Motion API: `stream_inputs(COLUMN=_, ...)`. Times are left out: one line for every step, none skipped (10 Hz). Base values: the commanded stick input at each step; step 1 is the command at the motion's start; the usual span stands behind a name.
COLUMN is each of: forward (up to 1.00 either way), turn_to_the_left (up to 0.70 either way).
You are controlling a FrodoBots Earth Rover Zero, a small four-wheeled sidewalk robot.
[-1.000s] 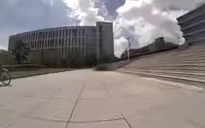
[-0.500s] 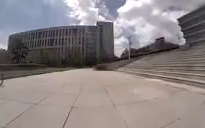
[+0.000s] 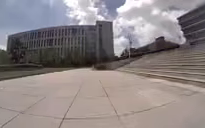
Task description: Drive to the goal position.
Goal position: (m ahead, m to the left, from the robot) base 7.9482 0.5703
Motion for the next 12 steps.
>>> stream_inputs(forward=0.70, turn_to_the_left=0.00)
stream_inputs(forward=0.70, turn_to_the_left=0.00)
stream_inputs(forward=0.70, turn_to_the_left=0.00)
stream_inputs(forward=0.70, turn_to_the_left=0.00)
stream_inputs(forward=0.70, turn_to_the_left=0.00)
stream_inputs(forward=0.70, turn_to_the_left=0.00)
stream_inputs(forward=0.70, turn_to_the_left=0.00)
stream_inputs(forward=0.70, turn_to_the_left=0.00)
stream_inputs(forward=0.70, turn_to_the_left=0.00)
stream_inputs(forward=0.70, turn_to_the_left=0.00)
stream_inputs(forward=0.70, turn_to_the_left=0.18)
stream_inputs(forward=0.70, turn_to_the_left=0.35)
